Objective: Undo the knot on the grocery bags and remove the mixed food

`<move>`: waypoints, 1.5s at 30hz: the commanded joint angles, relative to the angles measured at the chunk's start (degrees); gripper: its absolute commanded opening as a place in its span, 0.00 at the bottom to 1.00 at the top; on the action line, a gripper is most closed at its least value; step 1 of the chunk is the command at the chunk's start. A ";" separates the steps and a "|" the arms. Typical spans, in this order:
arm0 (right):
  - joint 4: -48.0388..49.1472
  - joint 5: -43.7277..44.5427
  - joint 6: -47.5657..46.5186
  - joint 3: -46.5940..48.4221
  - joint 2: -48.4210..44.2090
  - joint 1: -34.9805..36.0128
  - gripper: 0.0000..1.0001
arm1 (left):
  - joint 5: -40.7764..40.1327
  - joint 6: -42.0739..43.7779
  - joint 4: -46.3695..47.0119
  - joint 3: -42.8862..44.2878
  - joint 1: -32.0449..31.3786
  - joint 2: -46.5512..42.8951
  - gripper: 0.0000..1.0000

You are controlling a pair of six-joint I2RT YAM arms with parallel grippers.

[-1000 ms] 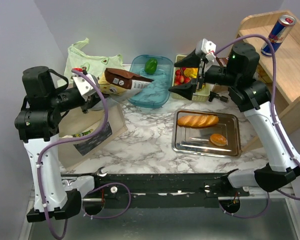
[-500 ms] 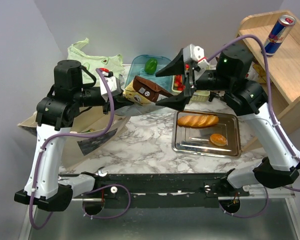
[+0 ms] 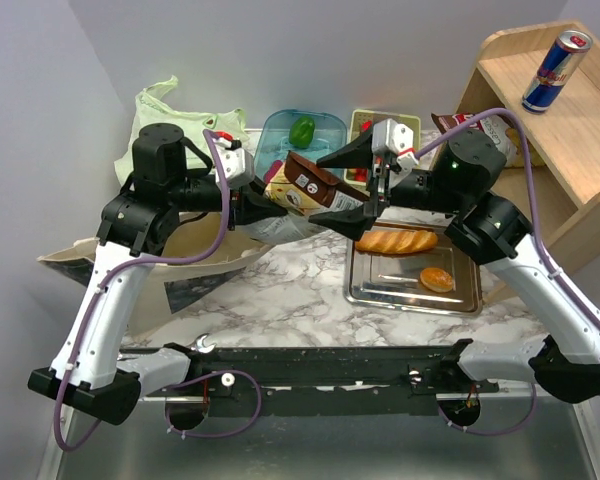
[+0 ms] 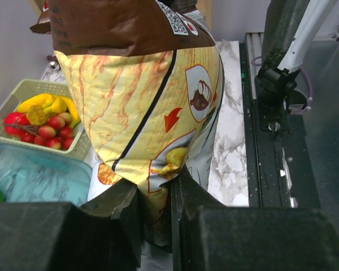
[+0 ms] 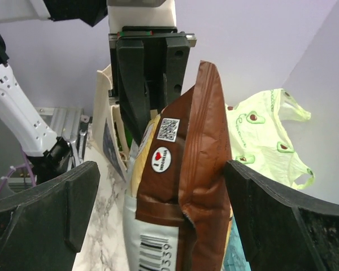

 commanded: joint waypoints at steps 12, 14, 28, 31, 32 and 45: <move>13.45 4.12 8.92 -4.49 -1.23 0.43 0.75 | 9.91 -12.48 20.99 -0.79 -3.47 -0.83 0.00; 13.25 4.46 9.65 -4.10 -1.33 0.51 0.45 | 8.37 -14.84 22.89 -1.25 -3.89 -0.61 0.00; -18.41 35.67 -7.75 8.82 -6.37 -0.06 0.01 | -8.01 -14.25 15.34 -1.66 -1.67 -1.26 0.98; -25.90 40.28 -13.07 10.71 -8.12 -0.16 0.01 | -8.39 -13.18 14.51 -2.50 -1.28 -1.44 0.99; -27.70 42.44 -13.92 11.34 -8.49 -0.16 0.01 | -8.29 -12.79 14.19 -2.63 -1.28 -1.31 0.98; -52.82 69.11 -18.97 23.35 -7.64 -0.38 0.01 | -7.16 -11.50 12.70 -1.56 -1.28 1.29 0.99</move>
